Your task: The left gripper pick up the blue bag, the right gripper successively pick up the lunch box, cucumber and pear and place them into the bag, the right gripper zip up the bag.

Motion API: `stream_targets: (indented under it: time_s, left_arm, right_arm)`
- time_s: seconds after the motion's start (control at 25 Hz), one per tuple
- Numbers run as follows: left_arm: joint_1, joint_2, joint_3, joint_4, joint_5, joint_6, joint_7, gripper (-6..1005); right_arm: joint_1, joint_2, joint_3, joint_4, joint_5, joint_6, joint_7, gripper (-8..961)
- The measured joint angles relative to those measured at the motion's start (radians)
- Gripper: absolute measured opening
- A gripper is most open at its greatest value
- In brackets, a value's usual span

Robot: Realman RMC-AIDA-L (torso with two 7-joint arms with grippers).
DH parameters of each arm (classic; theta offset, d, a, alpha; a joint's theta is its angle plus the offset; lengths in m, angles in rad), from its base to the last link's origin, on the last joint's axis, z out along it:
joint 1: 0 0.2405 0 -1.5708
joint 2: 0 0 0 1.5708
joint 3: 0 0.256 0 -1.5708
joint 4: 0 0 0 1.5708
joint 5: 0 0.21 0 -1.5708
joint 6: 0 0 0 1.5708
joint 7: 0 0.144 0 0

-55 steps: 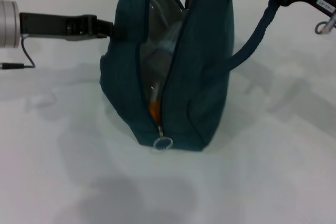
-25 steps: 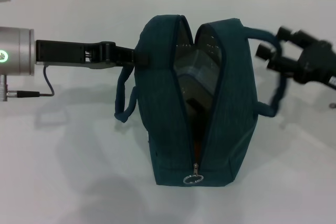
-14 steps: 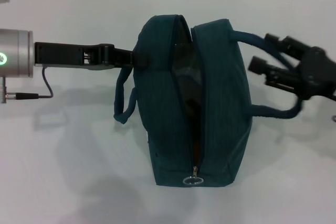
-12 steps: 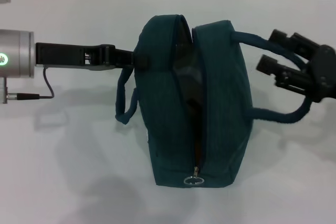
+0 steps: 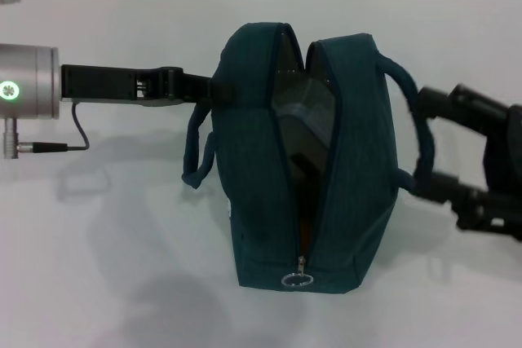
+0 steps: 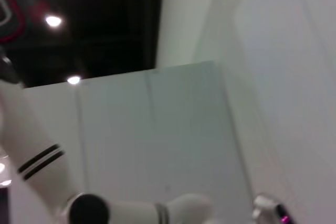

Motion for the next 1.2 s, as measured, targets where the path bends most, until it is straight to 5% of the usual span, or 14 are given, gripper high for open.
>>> stream_targets:
  time_s: [0.64,1.2]
  left_arm:
    - [-0.014,-0.002,-0.009,-0.016,-0.002,-0.021,-0.004,60]
    - [-0.026,-0.008,-0.009,-0.028,-0.004,-0.039,-0.005,60]
  right_arm:
    - [0.186,-0.005,-0.002,0.113,-0.464,-0.013,0.214,812]
    - [0.268,0.023,-0.106,0.188,-0.547,0.288,0.267,812]
